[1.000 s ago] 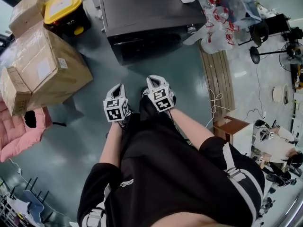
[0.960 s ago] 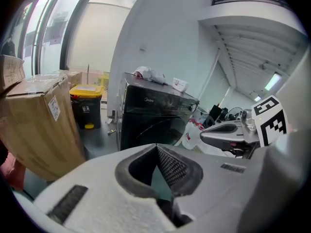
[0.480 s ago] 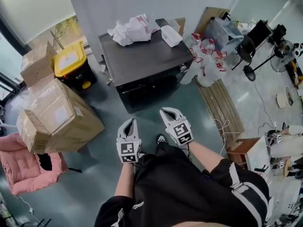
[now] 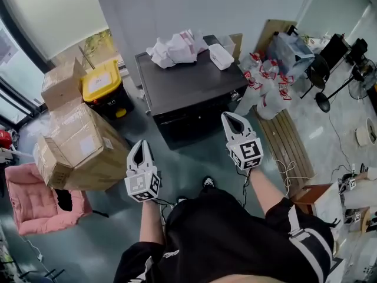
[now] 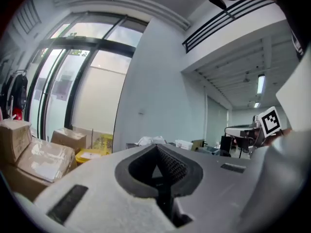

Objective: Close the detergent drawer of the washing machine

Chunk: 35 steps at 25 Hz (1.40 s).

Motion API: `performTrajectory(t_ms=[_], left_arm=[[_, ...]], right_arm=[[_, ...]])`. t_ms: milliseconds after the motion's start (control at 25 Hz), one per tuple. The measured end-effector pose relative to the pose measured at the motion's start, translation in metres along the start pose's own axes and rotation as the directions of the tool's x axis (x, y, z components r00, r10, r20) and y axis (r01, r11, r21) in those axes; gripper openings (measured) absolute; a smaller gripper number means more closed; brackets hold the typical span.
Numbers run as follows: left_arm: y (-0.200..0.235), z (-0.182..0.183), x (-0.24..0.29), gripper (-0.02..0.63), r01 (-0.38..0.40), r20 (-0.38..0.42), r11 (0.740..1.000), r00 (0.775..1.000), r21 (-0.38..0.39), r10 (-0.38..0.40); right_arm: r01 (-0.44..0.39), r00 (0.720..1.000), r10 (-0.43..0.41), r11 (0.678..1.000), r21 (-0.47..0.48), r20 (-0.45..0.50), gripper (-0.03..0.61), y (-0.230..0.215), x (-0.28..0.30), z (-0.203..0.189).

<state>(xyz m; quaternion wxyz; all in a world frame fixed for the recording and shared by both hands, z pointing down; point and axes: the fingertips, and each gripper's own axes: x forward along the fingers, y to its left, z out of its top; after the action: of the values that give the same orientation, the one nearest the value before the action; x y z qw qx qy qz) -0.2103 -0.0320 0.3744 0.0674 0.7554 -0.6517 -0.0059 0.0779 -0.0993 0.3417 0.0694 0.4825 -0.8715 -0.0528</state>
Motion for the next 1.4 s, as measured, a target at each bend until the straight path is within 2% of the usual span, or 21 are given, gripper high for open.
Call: performTrajectory(t_ms=[120,200,360,480,600,800,1160,1400], left_arm=[[-0.016,0.044,0.016,0.006,0.007,0.053,0.998,0.999,0.062,-0.01],[-0.031,0.074,0.022,0.006,0.03,0.101,0.997,0.994,0.073,-0.038],[-0.062,0.113,0.023,0.006,0.076,0.164,0.994,0.983,0.075,-0.088],[-0.067,0.109,0.021,0.006,0.082,0.166,0.995,0.982,0.061,-0.091],[-0.057,0.102,0.017,0.006,0.048,0.18,0.999,0.982,0.017,-0.05],[-0.054,0.103,0.02,0.006,0.003,0.157,0.995,0.987,0.096,-0.018],[-0.059,0.105,0.021,0.006,0.025,0.15,0.99,0.988,0.141,-0.046],[-0.061,0.107,0.021,0.006,0.022,0.157,0.99,0.987,0.137,-0.044]], right_arm=[[-0.025,0.995,0.024,1.0,0.01,0.093,0.006,0.001,0.018,0.057],[-0.048,0.991,0.046,0.999,0.015,0.126,0.006,0.006,0.028,0.086],[-0.093,0.981,0.087,0.995,0.027,0.171,0.006,0.029,0.033,0.11],[-0.121,0.981,0.116,0.992,0.028,0.155,0.006,0.049,0.035,0.098],[-0.138,0.98,0.129,0.989,0.048,0.152,0.006,0.061,0.043,0.095],[-0.156,0.971,0.156,0.988,-0.015,0.179,0.006,0.076,0.046,0.108],[-0.188,0.964,0.188,0.982,-0.015,0.187,0.006,0.089,0.048,0.106],[-0.193,0.963,0.196,0.981,-0.035,0.186,0.006,0.092,0.047,0.107]])
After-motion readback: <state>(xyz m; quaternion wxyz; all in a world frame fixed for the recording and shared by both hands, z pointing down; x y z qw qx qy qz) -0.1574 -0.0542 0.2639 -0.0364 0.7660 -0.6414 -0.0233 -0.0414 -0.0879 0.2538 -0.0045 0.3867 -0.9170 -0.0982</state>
